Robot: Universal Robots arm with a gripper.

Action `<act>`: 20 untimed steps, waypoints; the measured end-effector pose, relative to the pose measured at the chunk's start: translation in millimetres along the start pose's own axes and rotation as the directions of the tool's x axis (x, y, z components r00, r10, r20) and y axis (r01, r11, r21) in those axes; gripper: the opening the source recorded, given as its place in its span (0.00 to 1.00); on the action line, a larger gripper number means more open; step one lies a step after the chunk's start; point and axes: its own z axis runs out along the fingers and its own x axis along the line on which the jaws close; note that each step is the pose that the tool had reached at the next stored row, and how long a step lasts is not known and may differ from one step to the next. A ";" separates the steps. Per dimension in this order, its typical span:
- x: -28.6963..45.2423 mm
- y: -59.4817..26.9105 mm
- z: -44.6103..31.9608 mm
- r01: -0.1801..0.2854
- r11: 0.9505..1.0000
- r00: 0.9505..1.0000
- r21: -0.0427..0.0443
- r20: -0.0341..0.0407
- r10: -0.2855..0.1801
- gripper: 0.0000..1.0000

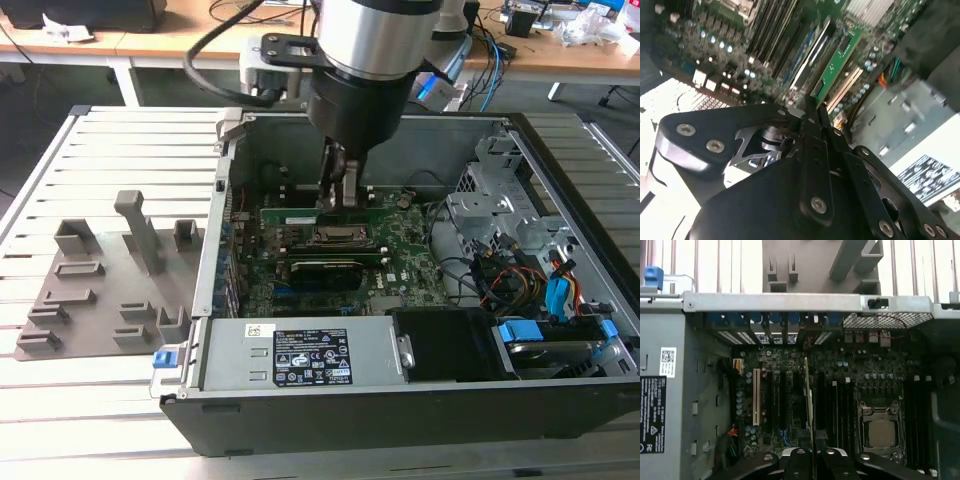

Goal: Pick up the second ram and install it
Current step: 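Pick up the second ram and move it above second insertion slot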

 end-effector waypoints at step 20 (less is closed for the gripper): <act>-42.1 -46.9 35.7 -0.006 1.000 1.000 -0.010 0.015 0.007 0.14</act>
